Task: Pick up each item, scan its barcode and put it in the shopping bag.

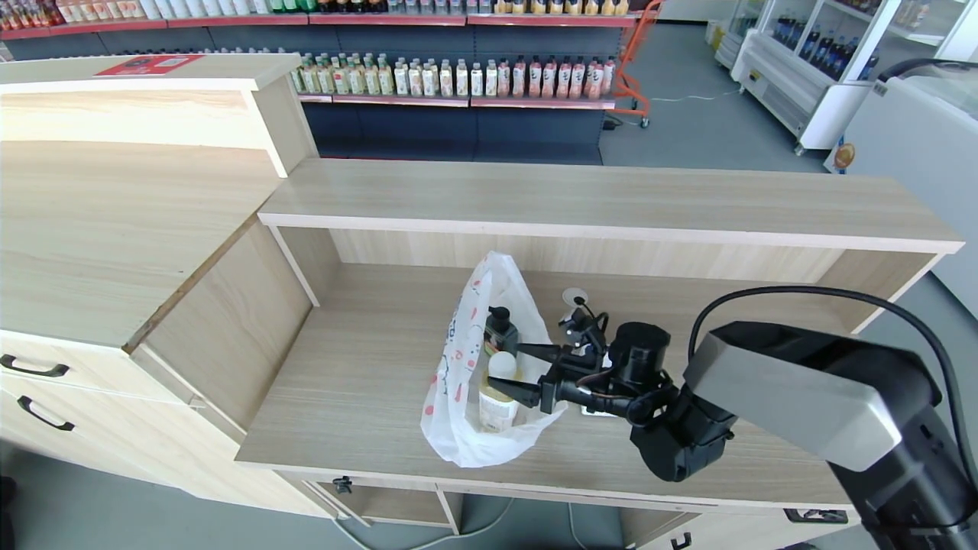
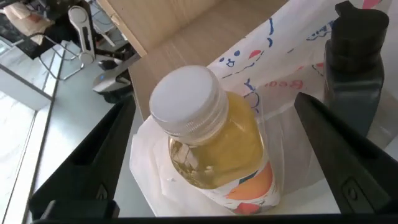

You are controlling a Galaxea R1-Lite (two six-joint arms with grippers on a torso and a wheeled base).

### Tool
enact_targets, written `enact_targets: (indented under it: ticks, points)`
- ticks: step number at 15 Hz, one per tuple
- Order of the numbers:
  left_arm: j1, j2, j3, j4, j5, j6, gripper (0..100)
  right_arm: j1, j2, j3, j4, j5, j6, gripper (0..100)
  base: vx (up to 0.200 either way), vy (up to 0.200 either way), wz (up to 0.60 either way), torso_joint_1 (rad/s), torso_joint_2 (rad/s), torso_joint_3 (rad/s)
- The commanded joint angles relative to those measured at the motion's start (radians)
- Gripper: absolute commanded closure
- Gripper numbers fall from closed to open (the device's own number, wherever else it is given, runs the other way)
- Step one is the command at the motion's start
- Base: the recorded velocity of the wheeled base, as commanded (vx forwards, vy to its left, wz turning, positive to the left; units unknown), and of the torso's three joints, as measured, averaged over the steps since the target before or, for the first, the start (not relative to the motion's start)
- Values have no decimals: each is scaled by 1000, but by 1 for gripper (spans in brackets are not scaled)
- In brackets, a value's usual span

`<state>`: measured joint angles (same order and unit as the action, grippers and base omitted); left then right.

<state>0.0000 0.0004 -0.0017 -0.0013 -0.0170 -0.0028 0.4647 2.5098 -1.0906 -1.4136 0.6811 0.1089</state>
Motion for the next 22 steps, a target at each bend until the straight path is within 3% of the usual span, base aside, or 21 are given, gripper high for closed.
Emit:
enact_targets:
  ticks: [1,7,10,11,14,16,18,19,20,22]
  points:
    - [0,0,0,0,0,0,0,-12,-103,67,-5,0,26,0,0,0,0,0,0,0]
    - [0,0,0,0,0,0,0,-90,-328,278,21,-3,150,0,0,0,0,0,0,0]
    - [0,0,0,0,0,0,0,-198,-577,522,41,-9,149,0,0,0,0,0,0,0]
    - [0,0,0,0,0,0,0,-262,-724,660,101,-9,137,0,0,0,0,0,0,0]
    - [0,0,0,0,0,0,0,-423,-1135,824,440,-41,20,0,0,0,0,0,0,0]
    - [0,0,0,0,0,0,0,-514,-1390,936,599,-129,-83,0,0,0,0,0,0,0]
    - [0,0,0,0,0,0,0,-525,-1654,1091,700,-362,-87,0,0,0,0,0,0,0]
    - [0,0,0,0,0,0,0,-525,-1804,1091,877,-443,-83,0,0,0,0,0,0,0]
    - [0,0,0,0,0,0,0,-525,-1964,1091,1061,-468,-91,0,0,0,0,0,0,0]
    - [0,0,0,0,0,0,0,-525,-2231,1091,1291,-502,-98,0,0,0,0,0,0,0]
